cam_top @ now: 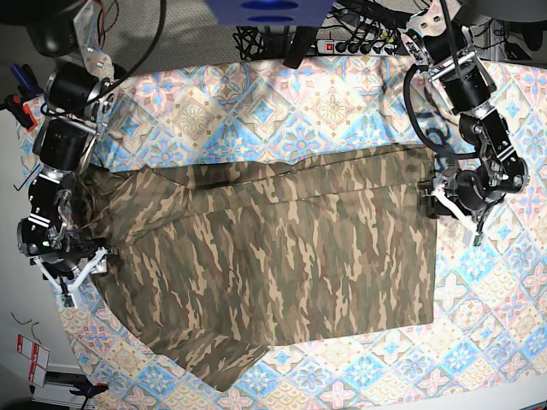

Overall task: Fold the T-shirt properly
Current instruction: 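Drag the shirt with both grippers toward the robot, stretching it flat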

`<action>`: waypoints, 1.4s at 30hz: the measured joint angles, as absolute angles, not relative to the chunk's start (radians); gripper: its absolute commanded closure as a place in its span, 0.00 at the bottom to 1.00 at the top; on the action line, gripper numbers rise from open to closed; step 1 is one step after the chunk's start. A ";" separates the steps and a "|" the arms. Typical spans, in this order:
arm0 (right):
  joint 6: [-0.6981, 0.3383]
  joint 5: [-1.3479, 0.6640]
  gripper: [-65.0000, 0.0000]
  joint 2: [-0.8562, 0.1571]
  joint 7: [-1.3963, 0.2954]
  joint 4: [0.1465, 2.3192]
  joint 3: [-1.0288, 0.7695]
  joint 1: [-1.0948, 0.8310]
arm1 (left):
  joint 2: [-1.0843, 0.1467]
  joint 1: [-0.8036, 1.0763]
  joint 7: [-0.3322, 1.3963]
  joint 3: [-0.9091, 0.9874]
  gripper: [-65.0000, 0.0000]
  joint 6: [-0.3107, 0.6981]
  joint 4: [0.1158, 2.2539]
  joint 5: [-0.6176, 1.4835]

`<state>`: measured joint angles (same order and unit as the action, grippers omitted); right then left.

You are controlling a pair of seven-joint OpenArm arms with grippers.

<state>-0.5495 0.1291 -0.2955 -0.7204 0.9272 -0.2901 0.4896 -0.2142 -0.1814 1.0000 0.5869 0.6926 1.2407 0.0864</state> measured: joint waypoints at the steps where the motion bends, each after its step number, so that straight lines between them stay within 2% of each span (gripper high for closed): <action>1: -0.548 0.133 0.36 -0.300 -0.701 0.876 -0.290 0.513 | -0.216 -0.180 1.002 0.587 0.47 0.693 1.241 0.086; 5: -0.551 0.127 0.36 -0.332 -0.626 0.665 -0.290 0.599 | -0.213 -0.182 0.998 0.583 0.47 0.696 1.241 0.097; 9: -0.545 0.134 0.36 -0.356 -0.617 0.577 -0.291 0.612 | -0.214 -0.152 0.994 0.582 0.47 0.696 1.246 0.099; 16: -0.545 0.131 0.36 -0.388 -0.570 0.569 -0.295 0.599 | -0.215 -0.050 1.002 0.580 0.46 0.696 1.444 0.088; 19: -0.547 0.131 0.34 -0.405 -0.573 0.567 -0.339 0.604 | -0.219 -0.049 0.994 0.548 0.46 0.696 1.454 0.093; 27: -0.545 0.142 0.32 -0.441 -0.576 0.399 -0.422 0.581 | -0.214 -0.009 1.000 0.532 0.46 0.699 1.453 0.022; 30: -0.590 0.128 0.32 -0.447 -0.571 0.400 -0.439 0.546 | -0.210 -0.005 0.996 0.530 0.46 0.700 1.453 0.026; 36: -0.607 0.123 0.32 -0.450 -0.607 0.402 -0.586 0.520 | -0.211 -0.002 0.998 0.530 0.46 0.700 1.453 0.022; 39: -0.685 0.124 0.32 -0.453 -0.635 0.405 -0.596 0.515 | -0.211 -0.002 0.998 0.530 0.46 0.700 1.453 0.022; 42: -0.695 0.108 0.32 -0.454 -0.667 0.407 -0.598 0.510 | -0.211 -0.003 0.998 0.530 0.46 0.700 1.453 0.023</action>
